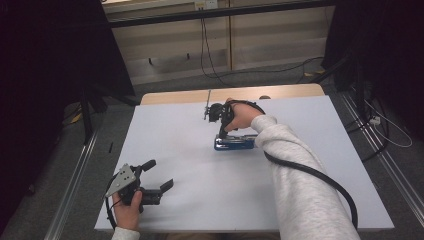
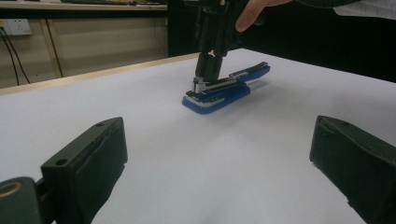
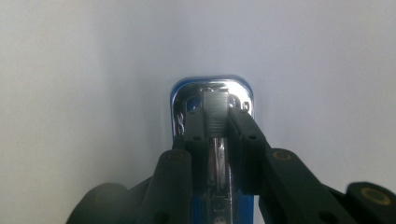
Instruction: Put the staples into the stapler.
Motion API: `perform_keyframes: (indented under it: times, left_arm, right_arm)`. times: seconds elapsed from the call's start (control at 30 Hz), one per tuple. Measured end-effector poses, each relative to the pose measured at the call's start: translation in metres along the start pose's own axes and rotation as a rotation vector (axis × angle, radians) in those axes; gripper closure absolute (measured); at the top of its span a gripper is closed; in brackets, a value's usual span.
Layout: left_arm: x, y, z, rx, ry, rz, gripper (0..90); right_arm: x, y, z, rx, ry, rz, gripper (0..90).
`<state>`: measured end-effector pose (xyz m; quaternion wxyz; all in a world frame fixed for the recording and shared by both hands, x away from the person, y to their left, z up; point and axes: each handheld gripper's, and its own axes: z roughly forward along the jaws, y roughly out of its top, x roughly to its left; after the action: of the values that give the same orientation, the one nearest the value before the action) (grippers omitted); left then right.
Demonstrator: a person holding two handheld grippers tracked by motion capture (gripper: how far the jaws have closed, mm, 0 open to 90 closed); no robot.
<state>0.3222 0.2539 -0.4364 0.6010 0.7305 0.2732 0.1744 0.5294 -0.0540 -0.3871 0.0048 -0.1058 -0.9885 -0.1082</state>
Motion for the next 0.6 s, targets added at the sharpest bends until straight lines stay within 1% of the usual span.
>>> perform_keyframes:
  times: [0.27, 0.33, 0.47, 0.6]
  left_arm:
    - [-0.0001, -0.0002, 0.0007, 0.003, 0.000, -0.002, 4.0]
    - [-0.0001, -0.0002, 0.0007, 0.004, 0.000, -0.002, 4.0]
    - [0.0000, -0.0002, 0.0007, 0.003, 0.000, -0.001, 4.0]
    - [0.0001, -0.0002, 0.0006, 0.003, 0.001, -0.002, 4.0]
  right_arm:
    - [-0.0008, -0.0002, 0.0008, -0.003, -0.002, -0.004, 76.8]
    - [-0.0005, -0.0004, 0.0012, -0.005, -0.008, 0.004, 72.8]
    - [-0.0008, -0.0011, 0.0011, -0.007, -0.011, 0.004, 71.2]
    - [-0.0009, -0.0039, -0.0028, -0.029, -0.010, 0.012, 66.0]
